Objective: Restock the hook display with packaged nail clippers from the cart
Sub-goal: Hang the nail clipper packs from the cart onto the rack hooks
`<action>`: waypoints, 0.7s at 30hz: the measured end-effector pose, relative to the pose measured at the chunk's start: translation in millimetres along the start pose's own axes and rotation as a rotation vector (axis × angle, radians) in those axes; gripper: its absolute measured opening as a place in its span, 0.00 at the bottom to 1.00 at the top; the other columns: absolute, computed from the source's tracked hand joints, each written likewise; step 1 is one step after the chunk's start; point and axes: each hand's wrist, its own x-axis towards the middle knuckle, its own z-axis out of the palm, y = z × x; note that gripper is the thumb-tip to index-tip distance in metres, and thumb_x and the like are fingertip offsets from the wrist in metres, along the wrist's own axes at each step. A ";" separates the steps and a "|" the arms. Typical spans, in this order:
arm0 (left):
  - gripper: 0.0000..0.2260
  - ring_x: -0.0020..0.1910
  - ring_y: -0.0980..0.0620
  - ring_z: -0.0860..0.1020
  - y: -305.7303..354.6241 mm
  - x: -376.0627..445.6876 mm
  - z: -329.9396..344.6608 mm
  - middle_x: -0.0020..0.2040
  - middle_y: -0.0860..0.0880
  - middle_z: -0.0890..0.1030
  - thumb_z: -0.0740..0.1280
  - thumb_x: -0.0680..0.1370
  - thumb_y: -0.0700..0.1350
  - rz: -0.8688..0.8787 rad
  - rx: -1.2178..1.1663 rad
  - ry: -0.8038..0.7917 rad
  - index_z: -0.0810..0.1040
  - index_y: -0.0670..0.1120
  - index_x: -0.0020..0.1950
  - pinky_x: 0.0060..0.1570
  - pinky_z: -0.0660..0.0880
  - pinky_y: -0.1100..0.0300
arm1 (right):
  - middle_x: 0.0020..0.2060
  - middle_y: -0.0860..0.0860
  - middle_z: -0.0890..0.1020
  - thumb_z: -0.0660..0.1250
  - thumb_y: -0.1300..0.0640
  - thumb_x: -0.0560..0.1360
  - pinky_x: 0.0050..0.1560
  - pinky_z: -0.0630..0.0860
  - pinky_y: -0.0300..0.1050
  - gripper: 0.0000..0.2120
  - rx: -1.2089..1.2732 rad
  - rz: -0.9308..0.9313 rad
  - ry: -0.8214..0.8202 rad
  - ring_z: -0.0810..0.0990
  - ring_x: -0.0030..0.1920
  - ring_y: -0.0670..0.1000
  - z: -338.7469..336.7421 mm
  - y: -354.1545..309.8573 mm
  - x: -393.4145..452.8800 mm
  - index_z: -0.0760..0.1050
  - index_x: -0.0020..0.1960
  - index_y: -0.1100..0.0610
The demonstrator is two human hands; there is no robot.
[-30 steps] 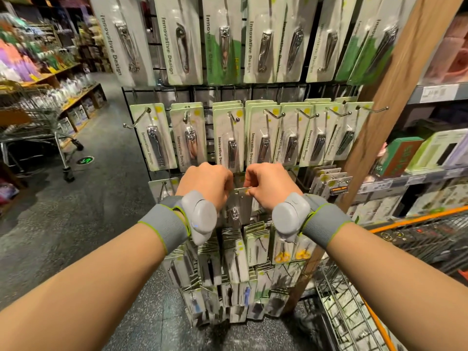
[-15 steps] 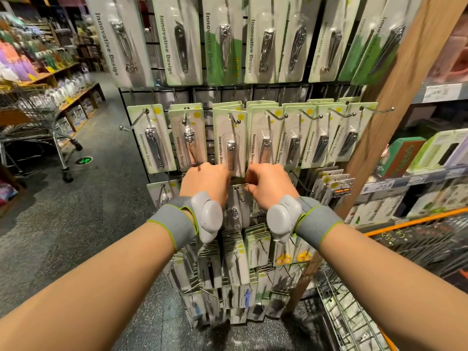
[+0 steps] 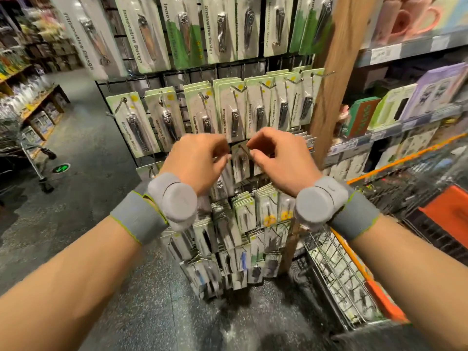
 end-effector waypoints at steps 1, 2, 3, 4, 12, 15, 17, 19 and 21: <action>0.06 0.48 0.46 0.80 3.9 -1.0 -3.4 0.45 0.49 0.83 0.67 0.76 0.47 0.005 -0.027 0.018 0.81 0.47 0.49 0.51 0.76 0.50 | 0.45 0.51 0.83 0.66 0.61 0.74 0.55 0.73 0.45 0.06 0.001 -0.012 0.010 0.79 0.48 0.52 -3.7 -0.6 -2.0 0.79 0.50 0.56; 0.06 0.47 0.46 0.80 16.5 -2.3 -3.2 0.44 0.49 0.84 0.67 0.76 0.47 0.047 -0.059 0.016 0.81 0.47 0.49 0.51 0.76 0.51 | 0.45 0.52 0.83 0.66 0.61 0.74 0.55 0.72 0.46 0.06 -0.008 -0.002 0.037 0.80 0.48 0.52 -15.4 1.6 -12.8 0.79 0.50 0.57; 0.06 0.47 0.47 0.80 28.3 -1.7 -2.5 0.44 0.49 0.84 0.67 0.76 0.46 0.082 -0.089 0.010 0.81 0.46 0.49 0.51 0.75 0.51 | 0.44 0.51 0.83 0.66 0.61 0.74 0.55 0.73 0.46 0.06 -0.015 0.001 0.061 0.80 0.48 0.52 -27.4 2.8 -22.0 0.80 0.50 0.57; 0.06 0.46 0.49 0.81 32.0 -4.4 -4.6 0.44 0.49 0.84 0.67 0.76 0.46 0.099 -0.110 0.014 0.82 0.46 0.49 0.52 0.75 0.52 | 0.44 0.51 0.83 0.67 0.61 0.74 0.54 0.73 0.45 0.06 0.001 0.000 0.064 0.80 0.47 0.51 -30.7 2.9 -24.8 0.80 0.49 0.57; 0.05 0.44 0.50 0.81 135.8 14.8 36.1 0.42 0.50 0.83 0.68 0.76 0.45 0.292 -0.263 -0.084 0.82 0.46 0.47 0.49 0.76 0.54 | 0.38 0.45 0.82 0.67 0.62 0.74 0.47 0.75 0.41 0.05 0.023 0.166 0.256 0.80 0.42 0.47 -123.2 64.1 -90.0 0.80 0.46 0.53; 0.06 0.43 0.49 0.80 183.2 30.7 65.4 0.41 0.49 0.83 0.67 0.75 0.47 0.367 -0.264 -0.108 0.82 0.47 0.45 0.46 0.71 0.60 | 0.37 0.42 0.81 0.67 0.63 0.74 0.46 0.71 0.31 0.06 -0.009 0.231 0.308 0.78 0.40 0.43 -163.0 106.0 -109.9 0.80 0.46 0.54; 0.08 0.44 0.48 0.81 220.7 44.7 90.3 0.42 0.48 0.84 0.67 0.75 0.49 0.395 -0.281 -0.133 0.83 0.46 0.45 0.43 0.68 0.61 | 0.38 0.44 0.81 0.67 0.63 0.74 0.44 0.69 0.26 0.06 -0.049 0.286 0.341 0.78 0.40 0.42 -195.1 139.4 -121.5 0.80 0.46 0.54; 0.08 0.46 0.48 0.80 265.1 62.2 123.9 0.44 0.47 0.84 0.68 0.76 0.48 0.364 -0.301 -0.184 0.83 0.46 0.48 0.42 0.66 0.63 | 0.37 0.44 0.80 0.68 0.63 0.74 0.40 0.66 0.23 0.05 -0.092 0.329 0.337 0.76 0.39 0.38 -233.2 182.0 -129.1 0.80 0.46 0.55; 0.08 0.46 0.49 0.80 289.2 73.1 150.5 0.44 0.48 0.84 0.68 0.76 0.48 0.339 -0.312 -0.222 0.83 0.46 0.48 0.43 0.66 0.64 | 0.35 0.43 0.79 0.68 0.63 0.74 0.37 0.66 0.23 0.04 -0.098 0.362 0.325 0.74 0.35 0.33 -254.3 216.5 -131.8 0.80 0.46 0.56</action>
